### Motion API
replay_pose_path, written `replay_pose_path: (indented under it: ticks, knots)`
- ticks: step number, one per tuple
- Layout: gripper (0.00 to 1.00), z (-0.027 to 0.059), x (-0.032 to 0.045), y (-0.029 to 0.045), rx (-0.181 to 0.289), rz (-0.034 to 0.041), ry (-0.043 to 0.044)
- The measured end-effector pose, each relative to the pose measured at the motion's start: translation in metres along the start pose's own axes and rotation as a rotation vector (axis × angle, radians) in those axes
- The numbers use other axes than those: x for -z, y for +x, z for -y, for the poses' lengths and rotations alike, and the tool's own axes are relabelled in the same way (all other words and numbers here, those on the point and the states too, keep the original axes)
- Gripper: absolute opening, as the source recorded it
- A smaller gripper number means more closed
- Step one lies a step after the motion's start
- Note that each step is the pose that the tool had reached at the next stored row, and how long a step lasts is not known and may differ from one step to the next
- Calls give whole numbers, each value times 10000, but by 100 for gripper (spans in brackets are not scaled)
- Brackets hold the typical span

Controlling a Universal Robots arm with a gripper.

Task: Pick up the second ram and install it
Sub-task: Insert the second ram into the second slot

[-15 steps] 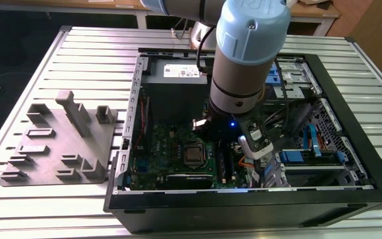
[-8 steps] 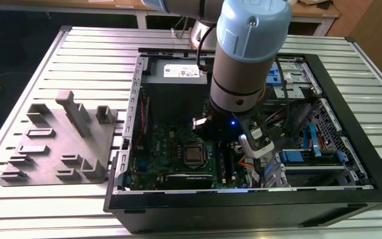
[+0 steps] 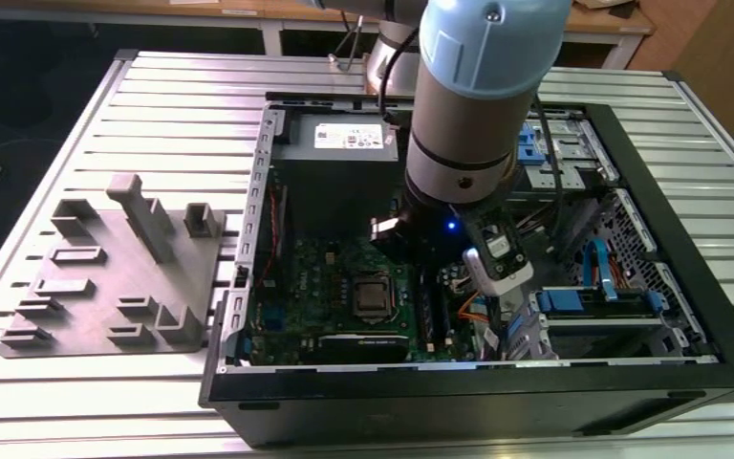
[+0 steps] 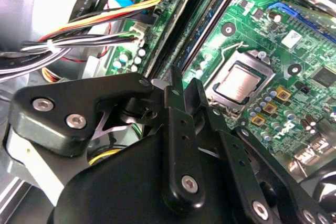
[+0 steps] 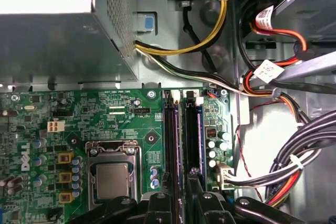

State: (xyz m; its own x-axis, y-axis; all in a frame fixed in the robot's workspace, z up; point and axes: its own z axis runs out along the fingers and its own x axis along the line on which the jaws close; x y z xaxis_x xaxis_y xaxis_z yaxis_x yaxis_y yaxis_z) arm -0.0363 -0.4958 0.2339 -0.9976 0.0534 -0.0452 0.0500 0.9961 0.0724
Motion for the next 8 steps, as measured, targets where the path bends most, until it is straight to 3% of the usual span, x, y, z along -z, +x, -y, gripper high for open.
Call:
replay_pose_path:
  ticks: [8]
  knots:
    - [22, 0, 7, 0, 0, 2, 0]
